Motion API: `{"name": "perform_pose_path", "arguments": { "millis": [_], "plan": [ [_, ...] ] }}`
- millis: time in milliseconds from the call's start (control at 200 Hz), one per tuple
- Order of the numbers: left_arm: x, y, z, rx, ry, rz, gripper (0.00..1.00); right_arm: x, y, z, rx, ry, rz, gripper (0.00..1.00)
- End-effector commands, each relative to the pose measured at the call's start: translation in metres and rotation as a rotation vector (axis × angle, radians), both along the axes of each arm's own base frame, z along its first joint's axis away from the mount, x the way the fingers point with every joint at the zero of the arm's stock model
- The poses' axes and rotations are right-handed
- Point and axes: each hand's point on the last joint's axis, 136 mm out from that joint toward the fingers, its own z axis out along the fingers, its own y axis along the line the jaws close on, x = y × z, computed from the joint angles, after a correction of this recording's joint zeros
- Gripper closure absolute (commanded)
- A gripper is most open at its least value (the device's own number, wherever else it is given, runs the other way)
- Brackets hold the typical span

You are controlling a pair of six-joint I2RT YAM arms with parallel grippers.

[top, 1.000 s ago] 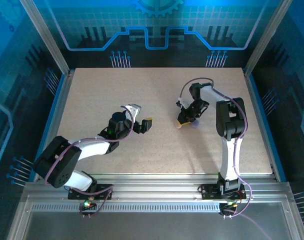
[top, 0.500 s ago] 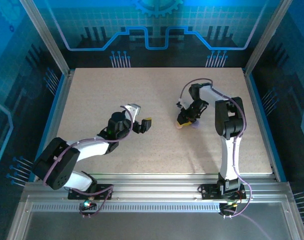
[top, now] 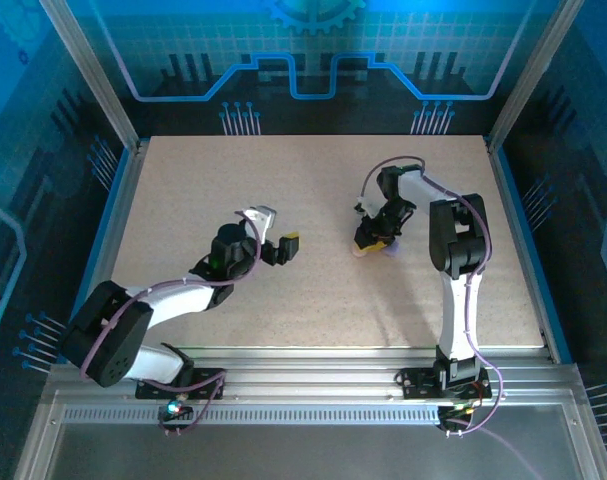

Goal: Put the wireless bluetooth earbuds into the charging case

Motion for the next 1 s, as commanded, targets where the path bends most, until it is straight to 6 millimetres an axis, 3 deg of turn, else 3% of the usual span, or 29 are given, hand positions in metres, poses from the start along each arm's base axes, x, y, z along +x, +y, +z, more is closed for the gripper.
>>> {"name": "perform_pose_path", "arguments": {
  "millis": [0,285,570,680,850,975,995],
  "plan": [
    [-0.002,0.012,0.003,0.013,-0.010,0.033,0.08,0.012,-0.003,0.017,-0.023,-0.066,-0.017,0.59],
    [-0.005,0.024,0.015,0.024,-0.020,0.068,0.07,0.020,0.004,0.046,-0.015,-0.134,-0.011,0.56],
    [-0.002,0.055,0.040,0.051,-0.018,0.178,0.06,0.033,0.009,0.115,0.015,-0.398,-0.042,0.58],
    [0.004,0.081,0.055,0.078,-0.022,0.263,0.01,0.035,0.004,0.138,0.031,-0.574,-0.077,0.59],
    [0.014,0.149,0.075,0.069,0.006,0.522,0.01,0.035,-0.013,0.159,0.016,-0.821,-0.134,0.60],
    [0.011,0.186,0.069,0.106,0.042,0.649,0.01,0.032,-0.033,0.160,-0.021,-1.006,-0.211,0.47],
    [0.011,0.192,0.066,0.115,0.056,0.667,0.01,0.032,-0.038,0.159,-0.030,-1.032,-0.231,0.38]
  ]
}}
